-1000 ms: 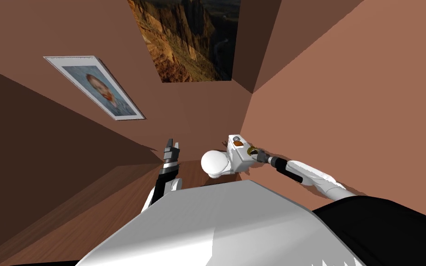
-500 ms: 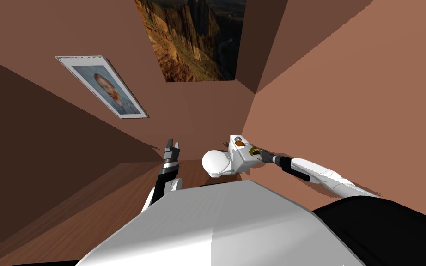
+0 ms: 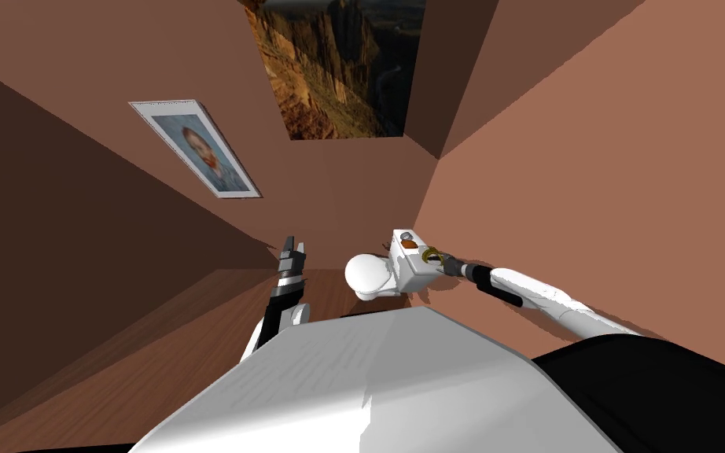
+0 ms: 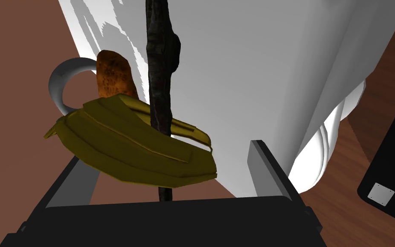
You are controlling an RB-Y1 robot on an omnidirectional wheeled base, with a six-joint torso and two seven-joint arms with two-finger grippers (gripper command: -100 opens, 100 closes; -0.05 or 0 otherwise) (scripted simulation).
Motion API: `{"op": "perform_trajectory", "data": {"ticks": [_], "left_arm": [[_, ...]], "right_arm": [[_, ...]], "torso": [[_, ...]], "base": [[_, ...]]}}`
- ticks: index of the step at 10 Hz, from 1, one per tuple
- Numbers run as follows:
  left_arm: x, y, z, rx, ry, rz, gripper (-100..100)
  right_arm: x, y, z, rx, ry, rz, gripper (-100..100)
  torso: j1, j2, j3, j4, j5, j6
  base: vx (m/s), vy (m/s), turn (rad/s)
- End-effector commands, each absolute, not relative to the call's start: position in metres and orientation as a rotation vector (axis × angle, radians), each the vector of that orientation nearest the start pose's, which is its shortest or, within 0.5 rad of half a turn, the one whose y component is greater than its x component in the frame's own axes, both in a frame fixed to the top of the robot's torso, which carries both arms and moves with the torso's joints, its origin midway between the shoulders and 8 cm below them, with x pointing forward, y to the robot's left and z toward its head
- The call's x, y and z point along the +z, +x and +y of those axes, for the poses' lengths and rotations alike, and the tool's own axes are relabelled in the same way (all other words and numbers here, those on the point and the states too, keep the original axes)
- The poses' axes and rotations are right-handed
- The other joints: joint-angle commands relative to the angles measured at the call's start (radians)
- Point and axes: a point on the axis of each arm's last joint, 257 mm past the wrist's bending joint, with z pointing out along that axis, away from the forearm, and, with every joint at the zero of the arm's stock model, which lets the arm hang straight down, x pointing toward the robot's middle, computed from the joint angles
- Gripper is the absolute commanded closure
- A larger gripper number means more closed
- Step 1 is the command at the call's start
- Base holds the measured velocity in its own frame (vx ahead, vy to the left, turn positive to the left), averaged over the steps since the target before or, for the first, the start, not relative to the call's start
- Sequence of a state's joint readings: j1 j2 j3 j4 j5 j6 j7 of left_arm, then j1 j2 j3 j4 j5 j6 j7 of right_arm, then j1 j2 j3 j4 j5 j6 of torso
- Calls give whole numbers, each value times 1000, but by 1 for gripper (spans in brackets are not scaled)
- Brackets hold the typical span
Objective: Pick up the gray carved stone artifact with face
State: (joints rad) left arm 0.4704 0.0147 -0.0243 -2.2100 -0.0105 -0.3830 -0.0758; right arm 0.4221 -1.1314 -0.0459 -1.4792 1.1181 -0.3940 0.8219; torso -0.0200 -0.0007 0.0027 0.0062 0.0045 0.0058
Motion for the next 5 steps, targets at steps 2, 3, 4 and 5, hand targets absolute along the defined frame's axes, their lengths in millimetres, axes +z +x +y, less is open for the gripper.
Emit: {"op": "perform_trajectory", "data": {"ticks": [2, 3, 4, 5], "left_arm": [[-22, 379, 271, -1221, -738, 765, 0], [-22, 379, 271, -1222, -738, 765, 0], [-22, 379, 271, -1222, -738, 765, 0], [-22, 379, 271, -1222, -738, 765, 0]], "right_arm": [[-295, 370, -541, -699, -1548, 1724, -100], [-295, 378, -534, -694, -1545, 1714, -100], [-297, 377, -536, -696, -1549, 1724, -100], [-299, 376, -538, -698, -1554, 1734, -100]], "torso": [[2, -3, -2, -1, 0, 0], [3, -5, -3, -1, 0, 1], [0, -2, -1, -1, 0, -1], [-2, 1, 0, 0, 0, 1]], "base": [[5, -5, -12], [-66, -46, 279], [-102, -73, 165], [-58, -36, -29]]}}
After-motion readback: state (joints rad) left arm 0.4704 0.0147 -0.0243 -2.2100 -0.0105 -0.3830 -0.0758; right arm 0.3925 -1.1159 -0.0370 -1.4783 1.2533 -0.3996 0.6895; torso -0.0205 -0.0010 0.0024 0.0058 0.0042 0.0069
